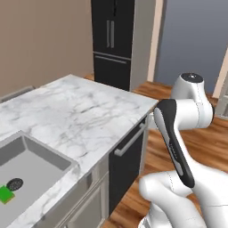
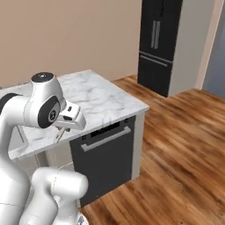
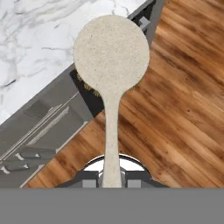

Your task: Pick up the sponge and dish brush from the sink, and place them back in the cabinet, and close the cabinet door.

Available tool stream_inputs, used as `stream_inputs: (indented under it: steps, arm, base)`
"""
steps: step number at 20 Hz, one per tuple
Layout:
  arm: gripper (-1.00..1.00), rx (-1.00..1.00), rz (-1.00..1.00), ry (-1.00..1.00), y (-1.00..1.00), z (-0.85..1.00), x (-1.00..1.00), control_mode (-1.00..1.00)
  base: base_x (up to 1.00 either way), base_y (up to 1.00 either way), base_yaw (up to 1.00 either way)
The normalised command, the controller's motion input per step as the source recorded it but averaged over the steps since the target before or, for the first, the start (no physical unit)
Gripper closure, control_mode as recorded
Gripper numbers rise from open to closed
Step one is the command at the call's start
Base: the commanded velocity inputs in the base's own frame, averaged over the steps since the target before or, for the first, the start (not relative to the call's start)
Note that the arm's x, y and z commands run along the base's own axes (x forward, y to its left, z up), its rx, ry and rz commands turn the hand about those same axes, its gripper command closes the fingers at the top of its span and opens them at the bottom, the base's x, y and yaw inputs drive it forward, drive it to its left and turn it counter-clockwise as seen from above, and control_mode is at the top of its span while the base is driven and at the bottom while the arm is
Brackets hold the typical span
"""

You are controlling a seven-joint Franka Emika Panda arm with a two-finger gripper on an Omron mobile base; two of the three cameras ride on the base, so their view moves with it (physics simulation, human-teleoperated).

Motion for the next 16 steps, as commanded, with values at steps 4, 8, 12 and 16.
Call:
stream_inputs:
  steps: [4,8,12,16]
  arm:
    - [1.00,0.00,0.00,0.00,0.00,0.00,0.00,1.00]
    - [1.00,0.00,0.00,0.00,0.00,0.00,0.00,1.00]
    - [1.00,0.00,0.00,0.00,0.00,0.00,0.00,1.00]
    - [1.00,0.00,0.00,0.00,0.00,0.00,0.00,1.00]
  base:
    - [-0.10,-0.32,-0.40]
    - [-0.04,-0.26,-0.42]
    - [-0.04,-0.22,-0.44]
    - [-0.03,-0.13,-0.47]
